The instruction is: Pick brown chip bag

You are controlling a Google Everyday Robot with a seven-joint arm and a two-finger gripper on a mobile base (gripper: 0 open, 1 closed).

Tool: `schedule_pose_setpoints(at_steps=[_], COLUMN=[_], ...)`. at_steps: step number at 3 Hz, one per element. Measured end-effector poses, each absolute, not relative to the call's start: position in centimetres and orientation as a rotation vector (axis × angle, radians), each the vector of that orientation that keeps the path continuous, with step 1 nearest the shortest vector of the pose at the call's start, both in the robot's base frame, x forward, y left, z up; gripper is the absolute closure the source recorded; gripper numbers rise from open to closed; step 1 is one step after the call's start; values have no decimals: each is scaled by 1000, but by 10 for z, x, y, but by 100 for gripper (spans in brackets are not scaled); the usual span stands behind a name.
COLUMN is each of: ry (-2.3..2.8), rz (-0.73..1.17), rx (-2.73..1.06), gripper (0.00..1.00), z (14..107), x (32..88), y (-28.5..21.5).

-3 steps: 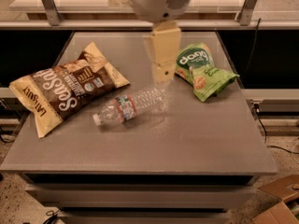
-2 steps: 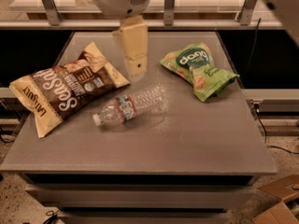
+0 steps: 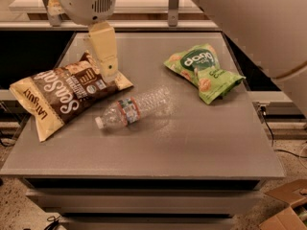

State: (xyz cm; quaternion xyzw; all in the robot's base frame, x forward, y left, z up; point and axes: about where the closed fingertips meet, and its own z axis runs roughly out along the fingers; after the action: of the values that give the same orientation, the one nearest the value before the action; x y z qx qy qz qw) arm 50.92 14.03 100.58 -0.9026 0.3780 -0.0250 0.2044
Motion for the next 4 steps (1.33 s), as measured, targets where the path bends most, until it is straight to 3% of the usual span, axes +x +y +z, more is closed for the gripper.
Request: schedule_pose_setpoints(at_steps=[4], ry=[916], rz=[-41], rx=[-2603], gripper=[0], z=[974], x=[546], y=[231])
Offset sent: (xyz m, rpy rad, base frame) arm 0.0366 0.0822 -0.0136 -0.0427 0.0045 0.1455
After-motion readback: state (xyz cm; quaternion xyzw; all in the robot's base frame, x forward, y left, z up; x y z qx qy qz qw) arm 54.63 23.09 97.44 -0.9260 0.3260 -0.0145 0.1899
